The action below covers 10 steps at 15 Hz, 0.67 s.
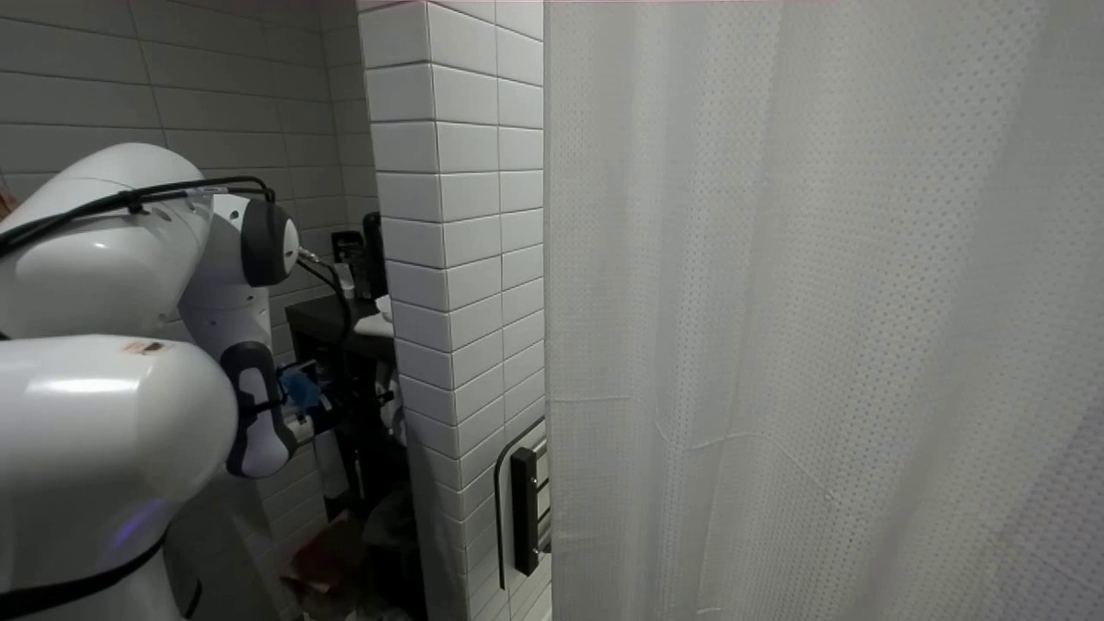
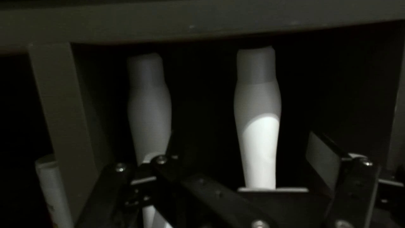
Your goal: Move the first right bottle from the second shelf to the top shelf
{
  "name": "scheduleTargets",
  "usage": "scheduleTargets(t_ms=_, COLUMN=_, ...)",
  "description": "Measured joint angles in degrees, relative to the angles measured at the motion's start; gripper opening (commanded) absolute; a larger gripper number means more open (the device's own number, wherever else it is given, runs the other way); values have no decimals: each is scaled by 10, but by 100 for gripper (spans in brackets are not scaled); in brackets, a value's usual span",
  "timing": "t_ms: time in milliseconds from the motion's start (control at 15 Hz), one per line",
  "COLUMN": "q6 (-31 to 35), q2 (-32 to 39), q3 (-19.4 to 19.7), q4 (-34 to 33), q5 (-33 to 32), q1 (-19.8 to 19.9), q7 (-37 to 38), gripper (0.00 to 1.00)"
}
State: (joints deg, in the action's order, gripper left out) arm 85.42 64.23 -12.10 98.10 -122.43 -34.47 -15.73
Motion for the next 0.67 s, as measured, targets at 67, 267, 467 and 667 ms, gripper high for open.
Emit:
scheduleTargets(t_ms=67, q6=4, q2=0, q3=2, q4=-1, q5=0, q1=1, q7=-2, gripper=100)
scheduleTargets(t_ms=267, q6=18, q2=0, q3=6, q4=-3, q5=0, q1=7, q7=-9, gripper=100)
scheduleTargets(t_ms=467, q6=30, q2=0, q3=8, q4=-5, q5=0, q1=13, q7=-18, gripper=100)
scheduleTargets(t_ms=667, q6=42, q2=0, q3=12, q4=-9, q5=0, q1=16, q7=-25, gripper=100)
